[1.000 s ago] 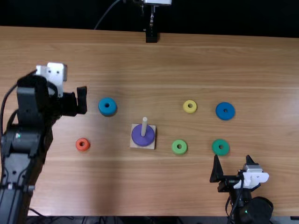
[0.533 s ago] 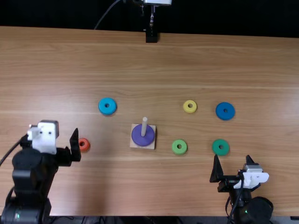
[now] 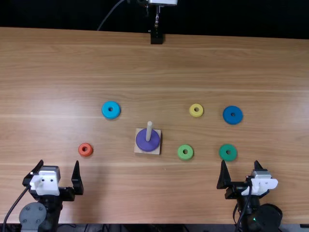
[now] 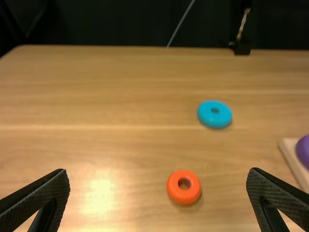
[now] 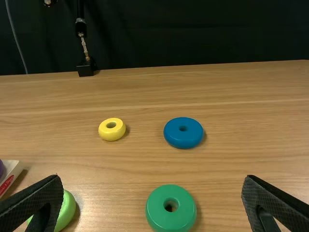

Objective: Build the Hanoi tower: stack the rings onto the peg from bottom to top in this color order: purple, dark blue, light blue, dark green, light green, yellow, orange.

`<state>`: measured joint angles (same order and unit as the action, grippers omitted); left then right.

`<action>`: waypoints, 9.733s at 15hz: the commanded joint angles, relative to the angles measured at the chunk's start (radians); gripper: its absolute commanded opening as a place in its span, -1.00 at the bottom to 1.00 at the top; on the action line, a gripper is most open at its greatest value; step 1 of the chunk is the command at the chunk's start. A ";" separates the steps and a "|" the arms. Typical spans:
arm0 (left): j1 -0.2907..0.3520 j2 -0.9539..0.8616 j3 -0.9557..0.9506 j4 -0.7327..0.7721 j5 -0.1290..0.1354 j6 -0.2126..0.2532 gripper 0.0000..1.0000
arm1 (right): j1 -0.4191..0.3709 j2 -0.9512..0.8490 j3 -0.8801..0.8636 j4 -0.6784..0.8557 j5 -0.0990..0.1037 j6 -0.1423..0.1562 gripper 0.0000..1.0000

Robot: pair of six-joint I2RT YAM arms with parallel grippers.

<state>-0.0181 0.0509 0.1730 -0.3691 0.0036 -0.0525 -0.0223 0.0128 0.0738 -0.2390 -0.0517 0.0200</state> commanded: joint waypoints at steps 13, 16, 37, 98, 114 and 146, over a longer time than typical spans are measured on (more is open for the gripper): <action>-0.029 -0.051 -0.173 -0.060 -0.022 -0.001 1.00 | -0.013 -0.013 -0.058 -0.079 -0.004 -0.003 1.00; -0.029 -0.051 -0.173 -0.080 -0.022 0.006 1.00 | -0.013 -0.013 -0.058 -0.079 -0.004 -0.003 1.00; -0.028 -0.051 -0.173 -0.080 -0.022 0.010 1.00 | -0.013 0.378 0.406 -0.075 0.030 -0.002 1.00; -0.029 -0.051 -0.173 -0.080 -0.022 0.008 1.00 | -0.085 2.198 1.600 -0.598 0.094 0.140 0.80; -0.028 -0.051 -0.173 -0.080 -0.022 0.008 1.00 | -0.064 2.030 1.589 -0.601 0.094 0.120 -0.91; -0.029 -0.051 -0.173 -0.080 -0.022 0.010 1.00 | 0.664 1.943 2.058 -1.176 0.063 0.147 -1.00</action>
<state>-0.0460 0.0109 0.1036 -0.3698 -0.0162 -0.0525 0.6289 1.9442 2.0949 -1.4178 0.0181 0.1596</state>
